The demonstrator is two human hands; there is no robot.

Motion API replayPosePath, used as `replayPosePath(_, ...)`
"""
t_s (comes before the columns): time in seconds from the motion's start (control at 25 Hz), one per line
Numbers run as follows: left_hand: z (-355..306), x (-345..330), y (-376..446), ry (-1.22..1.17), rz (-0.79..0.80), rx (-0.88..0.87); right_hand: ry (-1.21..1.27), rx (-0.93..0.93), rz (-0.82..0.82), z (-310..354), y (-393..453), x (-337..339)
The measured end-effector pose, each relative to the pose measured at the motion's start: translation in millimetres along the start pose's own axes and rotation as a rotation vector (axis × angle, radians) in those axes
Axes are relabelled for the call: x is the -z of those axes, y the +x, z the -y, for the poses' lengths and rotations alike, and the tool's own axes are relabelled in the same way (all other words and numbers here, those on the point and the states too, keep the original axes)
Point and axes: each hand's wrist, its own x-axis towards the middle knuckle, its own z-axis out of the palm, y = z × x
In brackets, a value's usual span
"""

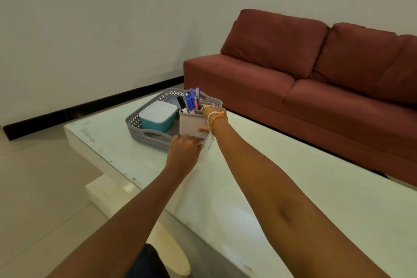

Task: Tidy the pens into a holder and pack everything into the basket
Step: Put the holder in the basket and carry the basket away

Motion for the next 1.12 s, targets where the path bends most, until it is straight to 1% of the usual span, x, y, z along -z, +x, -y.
replayPosePath(0.16, -3, 10, -13, -0.036, 0.041, -0.063, -0.185, 0.127, -0.049, -13, -20, 7)
replayPosePath(0.24, -1, 22, -14, -0.013, 0.065, -0.097, -0.239, 0.136, -0.051, -16, -25, 14)
replayPosePath(0.32, 5, 35, -11, 0.027, 0.041, -0.073, -0.33, 0.147, -0.055, -17, -27, 22)
replayPosePath(0.4, 18, 44, -11, 0.038, -0.052, 0.009, -0.441, 0.168, -0.089, -20, -27, 28)
replayPosePath(0.48, 32, 50, -10, 0.019, -0.178, 0.141, -0.458, 0.142, -0.091, -27, -30, 30)
replayPosePath(0.56, 43, 56, -6, -0.002, -0.269, 0.312, -0.448, 0.08, -0.017, -38, -31, 29)
replayPosePath(0.6, 50, 59, 0, 0.001, -0.282, 0.405, -0.424, 0.054, 0.032, -43, -28, 25)
replayPosePath(0.68, 71, 65, 13, -0.062, -0.233, 0.586, -0.356, 0.015, 0.094, -50, -19, 19)
replayPosePath(0.76, 98, 62, 27, -0.207, -0.13, 0.732, -0.289, 0.025, 0.083, -57, 2, 9)
replayPosePath(0.84, 126, 48, 40, -0.286, -0.018, 0.772, -0.199, 0.05, 0.04, -66, 30, 1)
replayPosePath(0.92, 148, 45, 51, -0.298, 0.041, 0.807, -0.095, 0.023, 0.011, -67, 42, -2)
replayPosePath(1.04, 156, 49, 58, -0.327, 0.117, 0.836, -0.069, -0.018, 0.001, -59, 21, 8)
replayPosePath(1.12, 150, 57, 56, -0.328, 0.122, 0.818, -0.028, -0.037, -0.036, -55, 8, 12)
